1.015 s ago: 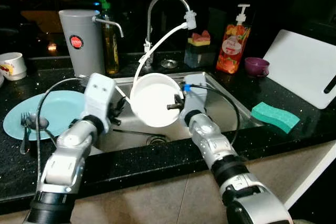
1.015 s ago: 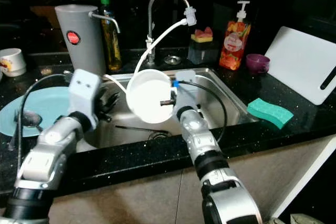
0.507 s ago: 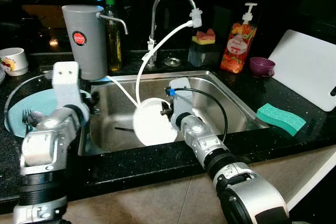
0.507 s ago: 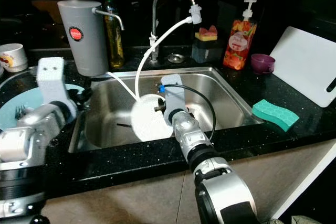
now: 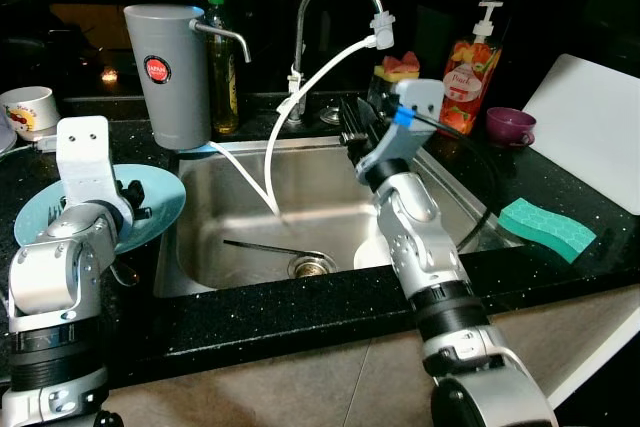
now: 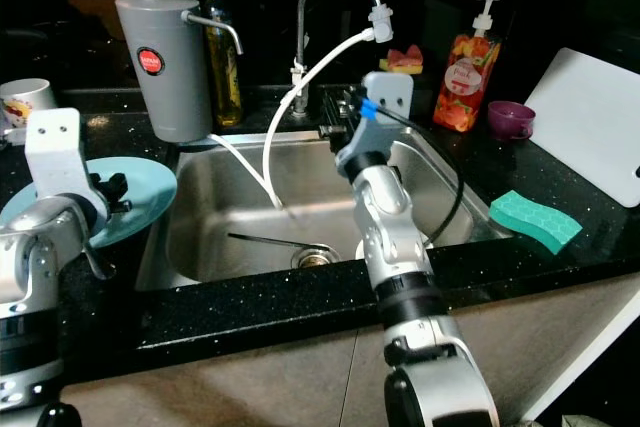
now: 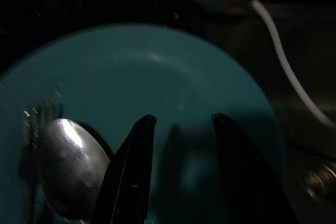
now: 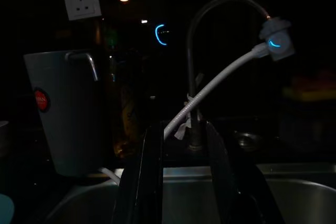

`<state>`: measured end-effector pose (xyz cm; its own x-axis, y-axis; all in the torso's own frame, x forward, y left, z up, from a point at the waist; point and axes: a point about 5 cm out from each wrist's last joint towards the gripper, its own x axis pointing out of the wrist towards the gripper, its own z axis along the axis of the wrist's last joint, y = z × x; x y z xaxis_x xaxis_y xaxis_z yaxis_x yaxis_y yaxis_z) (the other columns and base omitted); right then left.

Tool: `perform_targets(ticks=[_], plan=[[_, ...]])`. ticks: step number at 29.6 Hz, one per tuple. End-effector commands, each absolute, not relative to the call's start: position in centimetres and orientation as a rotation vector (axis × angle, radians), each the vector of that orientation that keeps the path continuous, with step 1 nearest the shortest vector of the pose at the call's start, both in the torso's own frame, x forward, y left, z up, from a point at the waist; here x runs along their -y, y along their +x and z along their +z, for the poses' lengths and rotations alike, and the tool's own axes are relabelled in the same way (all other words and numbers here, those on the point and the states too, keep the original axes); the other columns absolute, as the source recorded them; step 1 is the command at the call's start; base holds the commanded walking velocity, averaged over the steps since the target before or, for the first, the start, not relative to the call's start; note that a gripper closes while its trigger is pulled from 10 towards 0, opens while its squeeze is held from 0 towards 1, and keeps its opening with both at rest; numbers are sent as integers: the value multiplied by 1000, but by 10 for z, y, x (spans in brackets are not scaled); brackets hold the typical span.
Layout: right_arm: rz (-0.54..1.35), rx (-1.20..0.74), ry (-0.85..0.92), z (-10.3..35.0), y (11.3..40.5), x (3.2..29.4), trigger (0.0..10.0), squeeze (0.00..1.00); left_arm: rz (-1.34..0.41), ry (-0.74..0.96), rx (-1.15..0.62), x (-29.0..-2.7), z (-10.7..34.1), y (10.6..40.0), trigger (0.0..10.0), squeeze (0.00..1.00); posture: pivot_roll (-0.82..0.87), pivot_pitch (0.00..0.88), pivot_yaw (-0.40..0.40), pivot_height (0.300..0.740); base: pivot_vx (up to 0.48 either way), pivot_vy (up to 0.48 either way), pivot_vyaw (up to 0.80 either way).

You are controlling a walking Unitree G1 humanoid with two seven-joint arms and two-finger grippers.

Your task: Kitchen organization

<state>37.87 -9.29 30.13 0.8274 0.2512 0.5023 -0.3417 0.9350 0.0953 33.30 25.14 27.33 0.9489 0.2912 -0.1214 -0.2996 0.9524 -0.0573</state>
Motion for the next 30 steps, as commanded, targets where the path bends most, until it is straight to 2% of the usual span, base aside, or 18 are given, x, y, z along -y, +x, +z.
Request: perform_targets(ticks=[1, 7, 17, 18, 24, 25, 30], plan=[[320, 520, 175, 304, 374, 96, 10000, 0, 313, -99, -140, -255, 275, 330, 10000, 0, 139, 115, -42, 740, 0, 0, 0], [305, 493, 160, 296, 361, 107, 10000, 0, 404, -207, -198, -250, 264, 323, 10000, 0, 136, 112, -42, 740, 0, 0, 0], [303, 452, 166, 291, 355, 109, 10000, 0, 548, -100, -135, -245, 273, 313, 10000, 0, 139, 107, -45, 740, 0, 0, 0], [305, 439, 168, 288, 354, 107, 10000, 0, 580, -77, -122, -236, 272, 309, 10000, 0, 143, 101, -43, 740, 0, 0, 0], [312, 422, 171, 285, 352, 105, 10000, 0, 626, -120, -163, -228, 261, 303, 10000, 0, 143, 101, -43, 740, 0, 0, 0], [314, 417, 171, 284, 352, 105, 10000, 0, 638, -125, -164, -230, 260, 303, 10000, 1000, 143, 101, -43, 740, 0, 0, 0], [313, 404, 174, 283, 351, 106, 10000, 0, 657, -119, -154, -231, 263, 303, 10000, 1000, 142, 101, -48, 740, 0, 0, 0]])
